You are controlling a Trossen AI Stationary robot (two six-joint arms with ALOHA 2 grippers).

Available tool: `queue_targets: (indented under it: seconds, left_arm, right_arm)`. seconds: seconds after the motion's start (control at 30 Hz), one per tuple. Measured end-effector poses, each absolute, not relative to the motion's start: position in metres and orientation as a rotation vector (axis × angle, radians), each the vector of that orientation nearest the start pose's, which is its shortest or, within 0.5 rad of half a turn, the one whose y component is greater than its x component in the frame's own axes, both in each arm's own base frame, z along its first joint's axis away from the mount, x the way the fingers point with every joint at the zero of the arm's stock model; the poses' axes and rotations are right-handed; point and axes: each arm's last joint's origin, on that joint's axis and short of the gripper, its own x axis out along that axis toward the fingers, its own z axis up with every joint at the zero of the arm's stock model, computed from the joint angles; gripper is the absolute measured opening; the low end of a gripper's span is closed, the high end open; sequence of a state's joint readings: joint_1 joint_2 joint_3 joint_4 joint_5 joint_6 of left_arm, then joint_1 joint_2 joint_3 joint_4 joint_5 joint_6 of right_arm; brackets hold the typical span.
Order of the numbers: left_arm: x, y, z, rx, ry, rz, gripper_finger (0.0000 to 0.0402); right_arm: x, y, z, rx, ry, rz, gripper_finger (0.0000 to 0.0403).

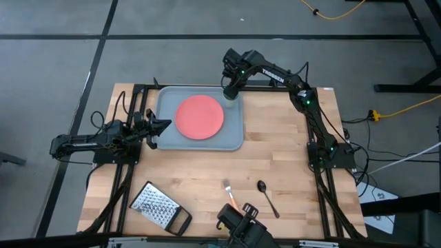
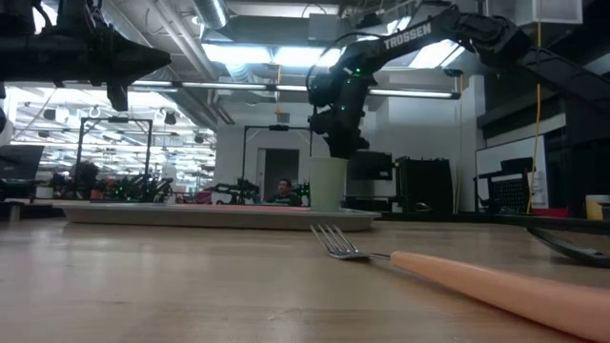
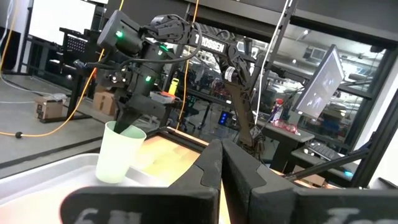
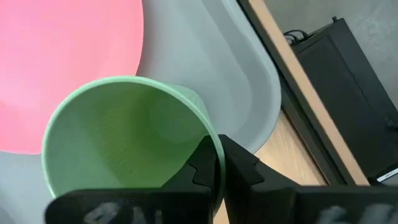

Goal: Pick and place plate/cup/fork/spoon on tray
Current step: Put the green cup on the gray serving tray

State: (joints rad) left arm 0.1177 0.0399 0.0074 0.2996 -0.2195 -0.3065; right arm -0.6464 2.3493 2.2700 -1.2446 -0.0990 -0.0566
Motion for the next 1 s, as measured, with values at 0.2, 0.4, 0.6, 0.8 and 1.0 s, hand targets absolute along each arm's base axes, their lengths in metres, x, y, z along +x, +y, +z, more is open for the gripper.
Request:
queue_targets:
  seconds: [0.2,0.4,0.6,0.8,1.0]
  left_arm:
    - [0.094,0.017,0.191,-0.315,-0.317,0.291,0.0000]
    - [0.094,0.017,0.191,-0.315,-0.315,0.291,0.0000]
    - [0.094,0.017,0.191,-0.313,-0.315,0.292,0.0000]
    - [0.094,0.017,0.191,-0.314,-0.315,0.292,0.0000]
    - [0.094,0.017,0.191,-0.313,-0.315,0.292,0.0000]
  right_arm:
    - [0.382,-0.284,0.224,0.454,1.294,-0.419,0.0016]
    - [0.380,-0.282,0.217,0.445,1.315,-0.394,0.0018]
    - [0.383,-0.285,0.223,0.425,1.291,-0.402,0.0019]
    - [0.384,-0.285,0.224,0.422,1.282,-0.411,0.0020]
    - [0.385,-0.286,0.225,0.441,1.268,-0.431,0.0020]
